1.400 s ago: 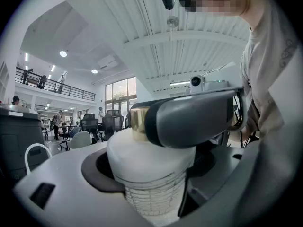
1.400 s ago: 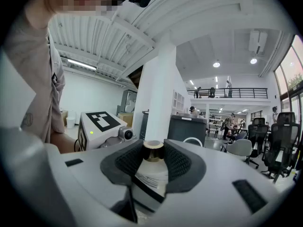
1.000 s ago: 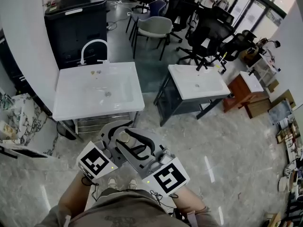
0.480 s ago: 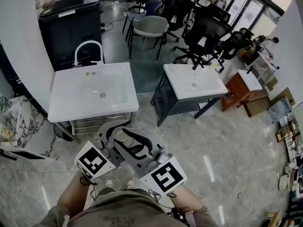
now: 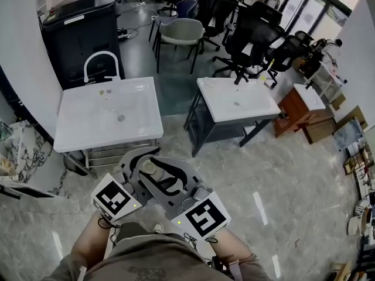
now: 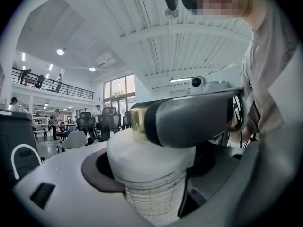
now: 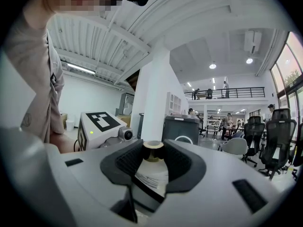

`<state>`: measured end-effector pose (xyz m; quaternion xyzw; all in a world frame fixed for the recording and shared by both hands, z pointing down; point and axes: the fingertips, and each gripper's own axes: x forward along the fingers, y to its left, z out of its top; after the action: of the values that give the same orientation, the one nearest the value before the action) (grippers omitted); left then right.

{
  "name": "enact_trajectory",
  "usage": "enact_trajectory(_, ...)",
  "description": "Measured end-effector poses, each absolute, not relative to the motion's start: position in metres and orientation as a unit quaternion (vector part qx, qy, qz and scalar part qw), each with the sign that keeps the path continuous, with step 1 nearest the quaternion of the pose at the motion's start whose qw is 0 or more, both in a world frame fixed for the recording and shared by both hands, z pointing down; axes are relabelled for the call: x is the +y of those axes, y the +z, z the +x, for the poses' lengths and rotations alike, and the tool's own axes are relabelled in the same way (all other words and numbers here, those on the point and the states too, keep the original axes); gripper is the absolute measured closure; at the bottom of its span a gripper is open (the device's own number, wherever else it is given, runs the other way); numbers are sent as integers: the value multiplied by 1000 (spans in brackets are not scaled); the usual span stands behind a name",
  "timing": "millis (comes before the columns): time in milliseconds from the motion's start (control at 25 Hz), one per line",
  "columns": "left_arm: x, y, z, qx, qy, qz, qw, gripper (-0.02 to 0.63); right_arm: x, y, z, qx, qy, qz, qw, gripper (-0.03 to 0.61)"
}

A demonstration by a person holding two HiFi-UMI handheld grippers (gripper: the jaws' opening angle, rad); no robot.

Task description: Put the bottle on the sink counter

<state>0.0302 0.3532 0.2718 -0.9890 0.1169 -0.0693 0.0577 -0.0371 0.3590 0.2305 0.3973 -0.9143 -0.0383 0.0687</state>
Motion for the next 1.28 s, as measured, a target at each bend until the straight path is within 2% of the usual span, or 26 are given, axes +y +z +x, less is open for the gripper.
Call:
enact_trajectory(600,322,282,49,124,-69,-988,54,288,329,240,-18,-916,-44,393,68,439)
enact_trajectory(1280,196,301,44,116,-73,-990,23,288,199,260,-23,-914,-14,399,80,439)
